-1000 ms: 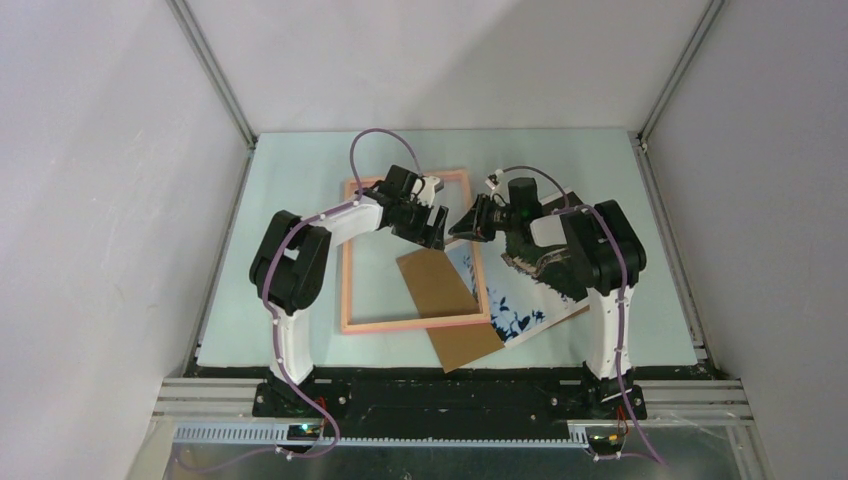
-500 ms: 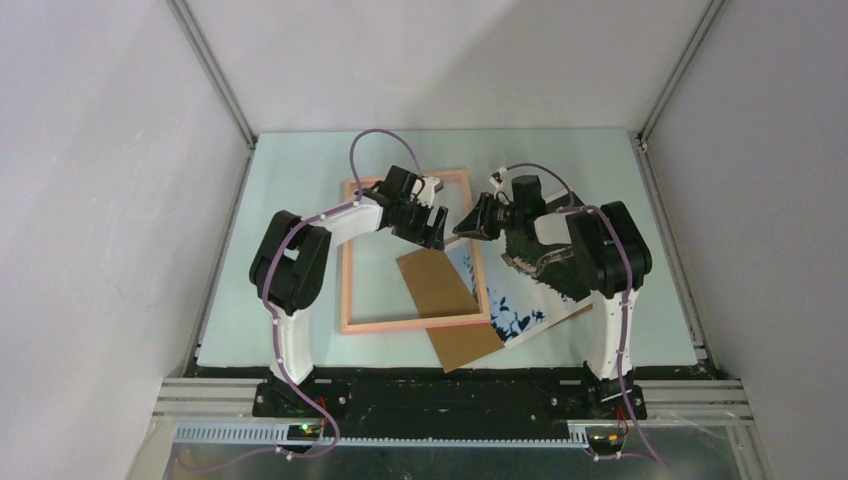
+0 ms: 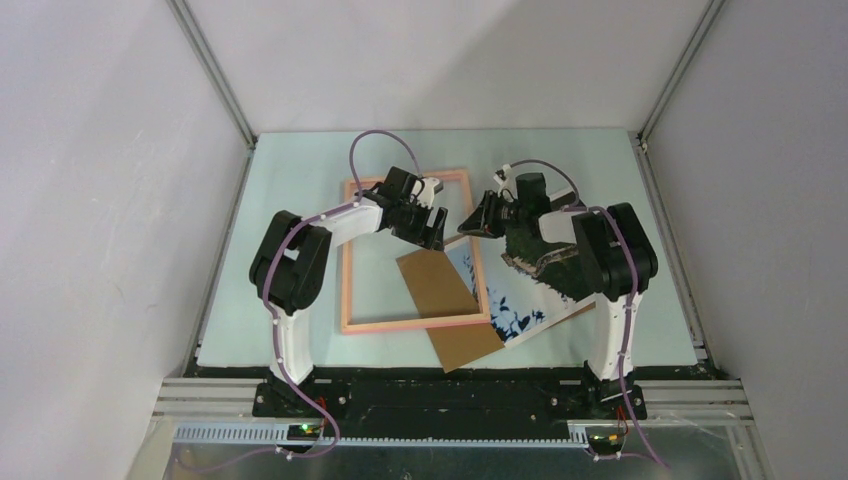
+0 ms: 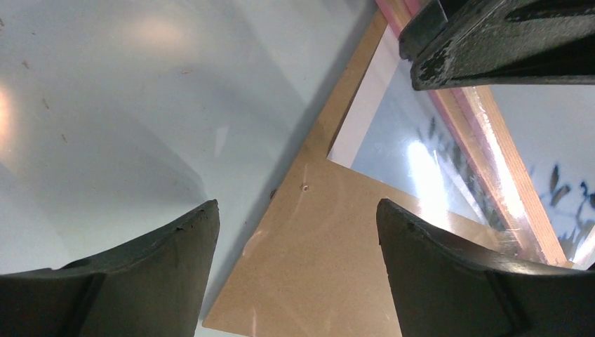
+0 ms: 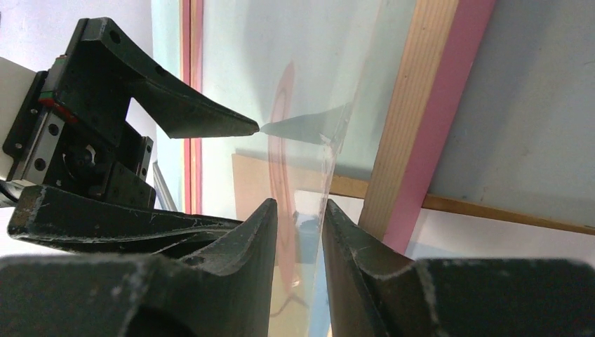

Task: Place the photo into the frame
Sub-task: Place the photo frame item in the photo frame.

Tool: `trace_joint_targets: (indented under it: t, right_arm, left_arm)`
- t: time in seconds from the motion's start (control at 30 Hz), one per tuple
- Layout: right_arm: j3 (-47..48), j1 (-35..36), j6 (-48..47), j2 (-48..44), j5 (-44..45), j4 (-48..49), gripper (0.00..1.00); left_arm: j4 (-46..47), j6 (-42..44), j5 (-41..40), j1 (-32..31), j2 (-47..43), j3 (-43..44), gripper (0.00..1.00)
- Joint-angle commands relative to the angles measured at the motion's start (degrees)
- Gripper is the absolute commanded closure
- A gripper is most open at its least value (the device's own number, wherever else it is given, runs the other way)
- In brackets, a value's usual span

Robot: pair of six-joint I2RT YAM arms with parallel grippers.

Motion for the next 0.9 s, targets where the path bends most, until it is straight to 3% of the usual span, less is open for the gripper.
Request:
trace_joint_targets:
  t: [0.0, 0.87]
  right_arm:
    - [1.3, -0.9, -2.7, -4.4, 0.8, -0.1, 0.66]
    - [1.3, -2.2, -8.7, -8.4, 3.9, -4.9, 0.66]
  left_arm:
    - [-0.4, -0.3, 0.2, -0.2, -0.1, -1.1, 0.13]
    - [-0.3, -0.3, 0.1, -0.2, -0.5, -1.6, 0.13]
